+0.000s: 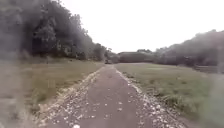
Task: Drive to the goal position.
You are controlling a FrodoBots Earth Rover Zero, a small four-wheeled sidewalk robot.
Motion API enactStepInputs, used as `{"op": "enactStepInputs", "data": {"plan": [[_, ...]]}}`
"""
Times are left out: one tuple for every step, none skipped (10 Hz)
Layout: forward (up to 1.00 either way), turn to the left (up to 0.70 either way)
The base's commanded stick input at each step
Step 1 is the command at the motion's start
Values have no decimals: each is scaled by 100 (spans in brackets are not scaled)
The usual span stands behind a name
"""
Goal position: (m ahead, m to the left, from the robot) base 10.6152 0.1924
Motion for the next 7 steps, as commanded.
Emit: {"op": "enactStepInputs", "data": {"plan": [[100, 0], [100, 0], [100, 0], [100, 0], [100, 0], [100, 0], [100, 0]]}}
